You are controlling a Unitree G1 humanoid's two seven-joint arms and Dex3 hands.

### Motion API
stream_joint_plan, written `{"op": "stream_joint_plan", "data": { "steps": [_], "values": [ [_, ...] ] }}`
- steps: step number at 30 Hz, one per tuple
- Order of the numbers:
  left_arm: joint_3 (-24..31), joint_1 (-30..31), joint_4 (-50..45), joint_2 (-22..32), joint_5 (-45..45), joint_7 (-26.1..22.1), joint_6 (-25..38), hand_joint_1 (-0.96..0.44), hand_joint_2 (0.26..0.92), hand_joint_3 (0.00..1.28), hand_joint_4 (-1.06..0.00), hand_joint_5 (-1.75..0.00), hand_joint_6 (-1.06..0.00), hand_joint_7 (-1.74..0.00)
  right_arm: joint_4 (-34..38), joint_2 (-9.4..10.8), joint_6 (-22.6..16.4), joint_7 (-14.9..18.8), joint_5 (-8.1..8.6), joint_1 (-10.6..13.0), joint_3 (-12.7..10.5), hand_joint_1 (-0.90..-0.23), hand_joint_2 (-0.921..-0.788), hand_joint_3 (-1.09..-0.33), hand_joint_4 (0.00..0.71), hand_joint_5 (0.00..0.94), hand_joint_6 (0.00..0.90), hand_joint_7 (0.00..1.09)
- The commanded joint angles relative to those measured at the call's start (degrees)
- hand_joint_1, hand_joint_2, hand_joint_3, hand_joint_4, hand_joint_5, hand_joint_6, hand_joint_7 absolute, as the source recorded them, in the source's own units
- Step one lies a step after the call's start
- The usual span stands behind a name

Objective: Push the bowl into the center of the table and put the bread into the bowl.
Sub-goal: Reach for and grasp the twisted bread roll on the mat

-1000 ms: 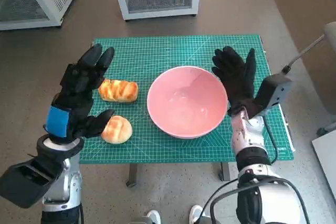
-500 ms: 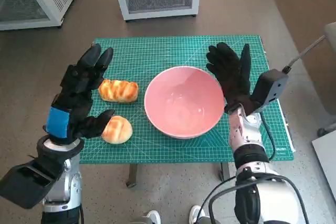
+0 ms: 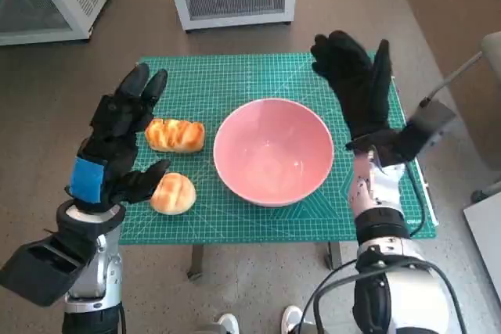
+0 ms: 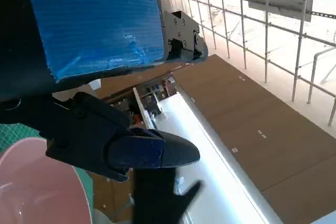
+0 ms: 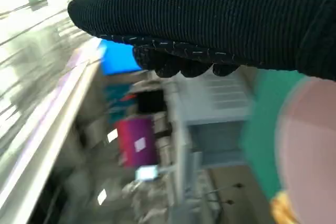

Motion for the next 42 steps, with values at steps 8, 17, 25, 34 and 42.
{"op": "stream_joint_plan", "data": {
  "steps": [8,17,25,34,42],
  "values": [
    [3.0,-5.3,4.5,7.9,10.7,3.1,-2.3,-0.69,0.921,0.33,-0.3,0.0,-0.23,-0.21,-20.8,0.8,-0.9,11.0,8.46,9.4,3.0,-0.552,-0.921,-0.637,0.379,0.013,0.032,0.72],
    [1.0,-7.7,2.1,18.5,25.2,2.1,7.9,-0.66,0.907,0.15,-0.2,0.0,-0.16,-0.15,-37.8,0.9,7.3,11.2,14.01,16.7,6.2,-0.566,-0.921,-0.495,0.392,0.016,0.095,0.72],
    [-5.7,-12.0,-4.1,24.9,32.5,-8.2,25.7,-0.27,0.718,0.02,-0.02,0.0,-0.09,-0.08,-44.3,0.6,9.4,9.3,13.28,19.7,8.0,-0.557,-0.921,-0.431,0.419,0.024,0.145,0.69],
    [-14.5,-19.3,-3.1,24.8,38.6,-16.4,41.1,0.03,0.694,0.01,-0.01,0.0,-0.16,-0.09,-45.1,0.1,8.6,7.9,11.47,20.9,8.8,-0.553,-0.921,-0.421,0.414,0.018,0.132,0.67],
    [-21.0,-24.3,2.4,24.5,42.2,-19.2,45.0,0.05,0.697,0.02,-0.03,-0.01,-0.19,-0.08,-46.7,0.1,9.5,6.1,11.17,21.9,9.7,-0.543,-0.921,-0.423,0.41,0.015,0.133,0.67]
  ]
}}
